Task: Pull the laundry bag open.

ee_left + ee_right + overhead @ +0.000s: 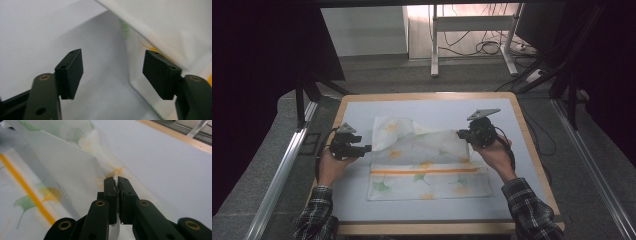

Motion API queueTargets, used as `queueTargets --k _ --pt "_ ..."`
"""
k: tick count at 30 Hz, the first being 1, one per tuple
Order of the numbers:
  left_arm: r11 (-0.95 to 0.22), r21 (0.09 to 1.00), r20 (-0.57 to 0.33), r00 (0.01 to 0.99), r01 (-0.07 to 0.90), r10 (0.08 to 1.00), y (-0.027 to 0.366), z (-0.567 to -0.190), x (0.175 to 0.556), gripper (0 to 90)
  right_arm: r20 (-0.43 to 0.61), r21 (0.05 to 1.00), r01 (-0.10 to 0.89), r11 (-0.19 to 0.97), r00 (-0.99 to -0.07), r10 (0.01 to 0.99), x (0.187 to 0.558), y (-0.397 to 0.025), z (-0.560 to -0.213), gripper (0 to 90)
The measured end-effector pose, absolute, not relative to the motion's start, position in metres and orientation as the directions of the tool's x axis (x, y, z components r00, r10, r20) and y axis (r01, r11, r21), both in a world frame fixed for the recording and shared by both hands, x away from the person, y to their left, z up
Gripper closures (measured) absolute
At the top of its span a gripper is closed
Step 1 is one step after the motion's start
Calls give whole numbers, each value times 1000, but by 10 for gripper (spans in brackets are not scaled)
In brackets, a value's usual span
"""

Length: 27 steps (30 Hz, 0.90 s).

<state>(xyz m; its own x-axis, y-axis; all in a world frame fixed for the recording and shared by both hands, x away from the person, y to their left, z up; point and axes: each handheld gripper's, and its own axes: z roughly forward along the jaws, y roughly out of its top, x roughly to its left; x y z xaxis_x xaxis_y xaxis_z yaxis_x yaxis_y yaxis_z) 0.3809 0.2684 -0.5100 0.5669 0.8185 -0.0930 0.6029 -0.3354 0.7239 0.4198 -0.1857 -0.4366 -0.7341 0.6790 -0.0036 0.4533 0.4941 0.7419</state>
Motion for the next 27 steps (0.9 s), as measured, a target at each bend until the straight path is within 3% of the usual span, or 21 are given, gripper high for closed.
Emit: queueTargets --k 20,27 --pt "-418 692 -50 617 588 785 244 -516 385 225 -24 759 535 371 -547 837 513 -219 -411 842" --pt "-458 671 -26 636 583 771 237 -520 386 222 -66 785 524 332 -462 884 542 -222 -392 662"
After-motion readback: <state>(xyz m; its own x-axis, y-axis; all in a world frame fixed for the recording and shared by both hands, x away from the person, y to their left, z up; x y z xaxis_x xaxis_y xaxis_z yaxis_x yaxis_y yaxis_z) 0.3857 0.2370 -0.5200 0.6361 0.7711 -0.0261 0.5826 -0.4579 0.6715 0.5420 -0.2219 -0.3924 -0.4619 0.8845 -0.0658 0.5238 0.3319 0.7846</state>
